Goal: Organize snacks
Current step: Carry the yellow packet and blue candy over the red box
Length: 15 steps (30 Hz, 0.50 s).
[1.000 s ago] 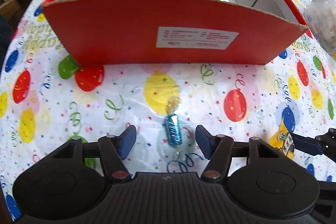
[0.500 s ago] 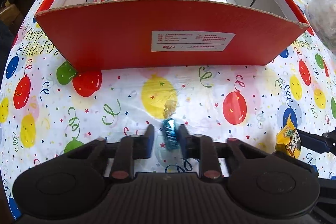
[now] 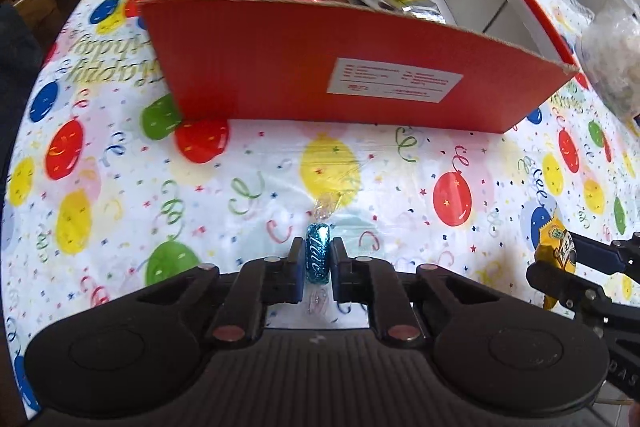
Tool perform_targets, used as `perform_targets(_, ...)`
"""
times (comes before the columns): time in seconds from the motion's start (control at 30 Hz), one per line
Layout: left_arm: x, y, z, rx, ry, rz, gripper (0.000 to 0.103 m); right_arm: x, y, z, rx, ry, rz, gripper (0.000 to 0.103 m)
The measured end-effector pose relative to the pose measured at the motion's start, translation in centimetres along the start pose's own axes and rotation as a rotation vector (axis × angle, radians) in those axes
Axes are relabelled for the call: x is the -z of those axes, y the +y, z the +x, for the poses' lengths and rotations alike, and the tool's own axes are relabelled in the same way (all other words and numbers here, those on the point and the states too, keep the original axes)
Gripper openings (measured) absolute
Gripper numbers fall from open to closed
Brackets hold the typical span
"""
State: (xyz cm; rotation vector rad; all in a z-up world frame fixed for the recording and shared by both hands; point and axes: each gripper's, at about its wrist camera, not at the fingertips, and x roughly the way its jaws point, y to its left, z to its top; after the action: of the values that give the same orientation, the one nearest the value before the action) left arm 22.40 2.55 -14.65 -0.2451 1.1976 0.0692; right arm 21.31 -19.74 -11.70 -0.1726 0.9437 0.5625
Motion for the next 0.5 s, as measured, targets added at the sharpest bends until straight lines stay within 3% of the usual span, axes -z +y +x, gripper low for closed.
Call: perform_targets(0.5,-0.5,1.0,-7.6,0.014,-0.135,-0.027,0.013,-2.7,1.5,-4.4,-0.017,-0.119,0.037,0.034)
